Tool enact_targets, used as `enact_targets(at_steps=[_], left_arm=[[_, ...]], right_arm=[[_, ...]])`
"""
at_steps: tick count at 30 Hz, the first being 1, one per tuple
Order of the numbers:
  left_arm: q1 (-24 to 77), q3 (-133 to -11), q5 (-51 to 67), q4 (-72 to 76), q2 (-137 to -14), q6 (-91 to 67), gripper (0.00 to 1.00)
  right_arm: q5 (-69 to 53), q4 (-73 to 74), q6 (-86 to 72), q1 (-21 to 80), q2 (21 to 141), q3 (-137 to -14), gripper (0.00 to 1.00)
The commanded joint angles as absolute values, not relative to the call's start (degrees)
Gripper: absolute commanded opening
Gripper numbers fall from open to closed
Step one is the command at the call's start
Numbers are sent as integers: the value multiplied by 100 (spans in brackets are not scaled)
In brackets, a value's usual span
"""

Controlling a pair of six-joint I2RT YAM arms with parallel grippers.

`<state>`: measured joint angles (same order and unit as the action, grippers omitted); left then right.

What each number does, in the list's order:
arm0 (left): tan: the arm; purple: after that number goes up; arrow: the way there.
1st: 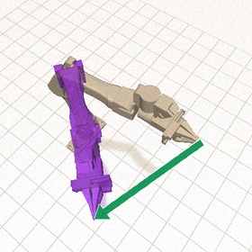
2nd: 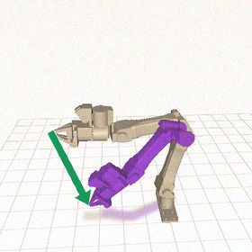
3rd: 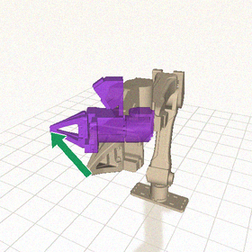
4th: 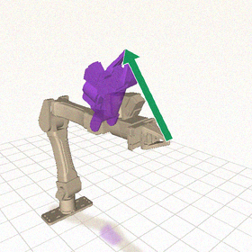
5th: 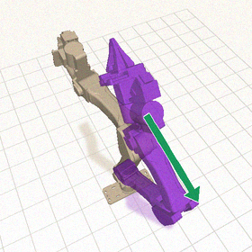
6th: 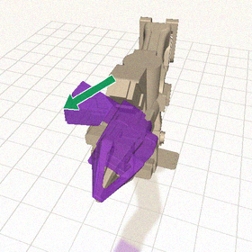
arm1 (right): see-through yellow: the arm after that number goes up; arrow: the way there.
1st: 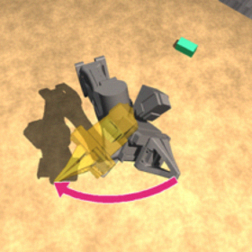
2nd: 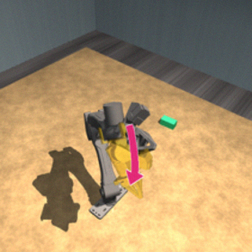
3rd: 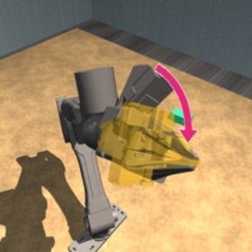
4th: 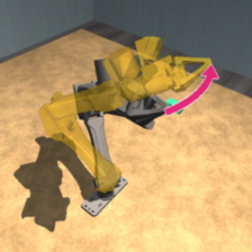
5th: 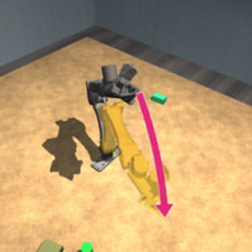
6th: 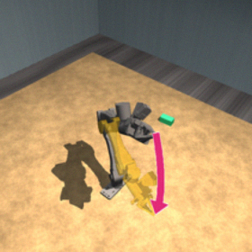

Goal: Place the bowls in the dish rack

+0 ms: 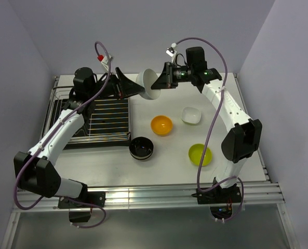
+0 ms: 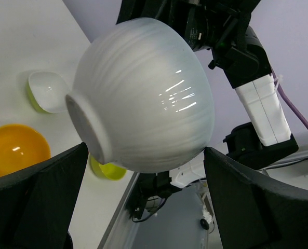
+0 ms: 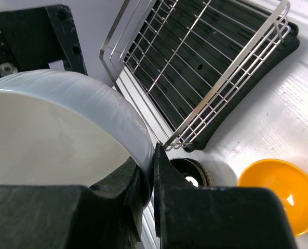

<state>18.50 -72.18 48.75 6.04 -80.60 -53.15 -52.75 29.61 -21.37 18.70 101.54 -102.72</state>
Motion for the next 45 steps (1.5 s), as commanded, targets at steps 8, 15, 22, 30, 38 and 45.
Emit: enact_targets(at_steps=[8,15,22,30,38,45], left_arm=[[2021,-7154,4800,880,-7787,-5617,99],[2127,-7436,4193,18,-7814,-4957,91],[2127,-7339,4227,18,-7752,-5036,77],[2127,-7330,4254,88,-7743,-5071,93],[2127,-7269,4333,237,-7699,-5177,65],[2127,-7181,4254,167,-7682,-5124,12]], right_arm=[[-4967,2759,-2118,2223,10072,-10283,0],[-4272,2883,-2206,2408,10002,-10195,0],[-3736,2979,-2250,2435,10020,-10195,0],[-3656,3067,-2180,2487,10002,-10178,0],[-3709,3085,-2145,2531,10028,-10151,0],[-3788,3094,-2110,2549,10090,-10178,0]])
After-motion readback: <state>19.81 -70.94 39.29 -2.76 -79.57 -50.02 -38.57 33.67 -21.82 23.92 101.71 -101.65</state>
